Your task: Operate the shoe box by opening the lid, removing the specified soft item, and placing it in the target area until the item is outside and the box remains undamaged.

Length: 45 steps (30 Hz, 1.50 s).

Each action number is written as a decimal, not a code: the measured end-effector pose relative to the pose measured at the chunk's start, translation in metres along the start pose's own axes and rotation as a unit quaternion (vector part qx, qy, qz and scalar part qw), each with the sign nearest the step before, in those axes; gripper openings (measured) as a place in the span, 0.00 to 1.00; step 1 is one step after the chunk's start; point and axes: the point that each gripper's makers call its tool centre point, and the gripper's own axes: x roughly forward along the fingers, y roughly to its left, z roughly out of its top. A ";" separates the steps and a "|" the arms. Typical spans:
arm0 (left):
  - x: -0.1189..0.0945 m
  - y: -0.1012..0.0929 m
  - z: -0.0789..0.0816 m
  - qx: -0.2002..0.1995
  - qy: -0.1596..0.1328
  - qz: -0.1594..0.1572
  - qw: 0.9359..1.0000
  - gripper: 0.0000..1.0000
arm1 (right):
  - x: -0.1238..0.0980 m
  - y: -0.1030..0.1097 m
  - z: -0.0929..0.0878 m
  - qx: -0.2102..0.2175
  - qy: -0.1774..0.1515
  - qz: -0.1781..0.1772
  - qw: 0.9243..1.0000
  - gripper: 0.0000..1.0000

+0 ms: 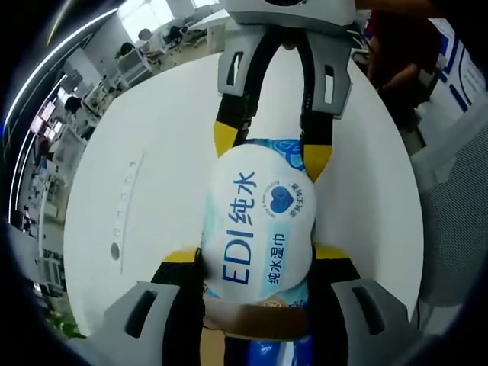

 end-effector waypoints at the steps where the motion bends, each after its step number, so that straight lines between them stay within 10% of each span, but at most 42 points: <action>1: 0.003 0.000 -0.001 0.000 0.001 -0.002 1.000 0.53 | 0.001 0.000 -0.001 0.001 0.001 0.001 1.000 0.28; 45: 0.031 -0.005 -0.022 -0.010 0.009 -0.001 1.000 0.60 | 0.025 0.000 -0.029 -0.005 0.028 0.011 1.000 0.43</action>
